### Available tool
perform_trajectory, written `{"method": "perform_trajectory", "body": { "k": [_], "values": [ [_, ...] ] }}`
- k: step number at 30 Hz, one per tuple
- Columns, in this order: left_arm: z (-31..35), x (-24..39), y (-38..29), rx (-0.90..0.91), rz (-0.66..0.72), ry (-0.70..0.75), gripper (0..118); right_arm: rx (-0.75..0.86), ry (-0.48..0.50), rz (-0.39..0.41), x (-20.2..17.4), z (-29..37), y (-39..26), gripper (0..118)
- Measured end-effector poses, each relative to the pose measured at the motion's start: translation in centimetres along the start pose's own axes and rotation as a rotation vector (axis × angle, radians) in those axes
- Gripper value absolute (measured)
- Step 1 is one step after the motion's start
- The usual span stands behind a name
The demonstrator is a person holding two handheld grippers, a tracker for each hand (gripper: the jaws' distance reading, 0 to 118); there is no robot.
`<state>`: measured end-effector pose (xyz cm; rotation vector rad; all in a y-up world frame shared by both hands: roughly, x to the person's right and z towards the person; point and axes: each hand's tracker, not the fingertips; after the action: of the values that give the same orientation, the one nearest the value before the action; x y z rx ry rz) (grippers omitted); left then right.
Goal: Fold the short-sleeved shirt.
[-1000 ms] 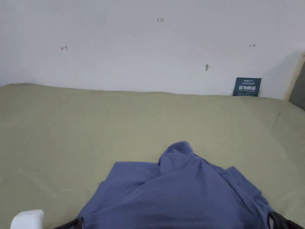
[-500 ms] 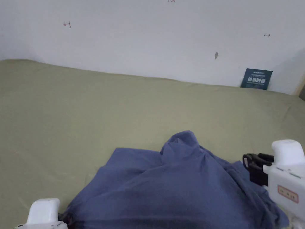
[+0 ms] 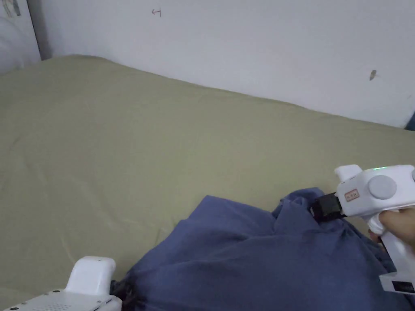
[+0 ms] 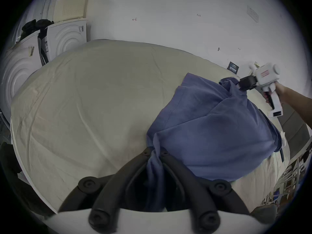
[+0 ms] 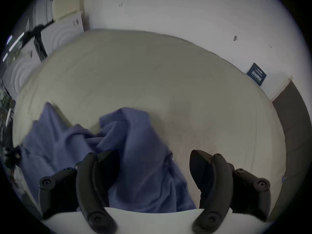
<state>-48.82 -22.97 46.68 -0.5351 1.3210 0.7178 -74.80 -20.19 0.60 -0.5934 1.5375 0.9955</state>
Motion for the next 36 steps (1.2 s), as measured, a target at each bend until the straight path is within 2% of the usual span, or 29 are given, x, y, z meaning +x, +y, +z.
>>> {"method": "perform_trajectory", "body": {
  "k": [1,2,4,5,6,8,10,12,15,17,21,26,28,34,36],
  "values": [
    [-0.1,-0.1,0.0,0.0,0.0,-0.004,5,0.003,0.009,-0.022,0.0,-0.5,0.0,86],
    [-0.2,-0.2,-0.1,0.0,-0.001,-0.007,5,-0.008,0.022,-0.054,0.2,-0.7,0.0,75],
    [-0.2,-0.3,-0.1,0.001,0.002,-0.014,5,-0.001,0.068,-0.151,0.1,0.2,-0.5,15],
    [-0.2,-0.4,-0.1,0.0,0.018,-0.02,5,0.038,0.055,-0.157,0.0,0.7,-0.8,3],
    [-0.2,-0.5,0.0,-0.001,0.028,-0.024,5,0.072,0.019,-0.144,-0.4,1.3,-1.1,3],
    [0.0,-0.7,0.3,-0.005,0.036,-0.03,4,0.109,0.062,-0.156,-0.2,3.0,-1.5,3],
    [0.6,-0.6,0.7,0.024,0.017,-0.026,4,0.242,0.007,-0.13,-0.4,5.6,-2.0,3],
    [1.5,-0.4,1.7,0.073,-0.007,-0.031,4,0.332,0.029,-0.182,0.0,8.6,-2.1,2],
    [2.8,0.1,4.9,0.145,-0.037,-0.041,4,0.473,-0.028,-0.162,0.5,13.8,-1.7,2],
    [3.5,0.6,7.8,0.194,-0.071,-0.048,4,0.555,-0.018,-0.184,1.4,17.2,-1.4,2],
    [4.4,2.2,14.0,0.271,-0.159,-0.056,4,0.655,-0.051,-0.201,3.7,22.2,0.2,2],
    [5.3,4.7,22.7,0.362,-0.286,-0.06,4,0.772,-0.153,-0.19,6.4,27.8,2.8,2],
    [5.5,5.7,26.1,0.387,-0.304,-0.05,4,0.797,-0.17,-0.198,6.8,30.1,3.7,2],
    [5.8,8.2,34.3,0.471,-0.38,-0.049,4,0.888,-0.304,-0.192,9.6,33.9,6.7,2],
    [6.0,8.8,36.3,0.482,-0.371,-0.048,4,0.928,-0.33,-0.221,10.2,34.9,7.3,2]
  ]
}}
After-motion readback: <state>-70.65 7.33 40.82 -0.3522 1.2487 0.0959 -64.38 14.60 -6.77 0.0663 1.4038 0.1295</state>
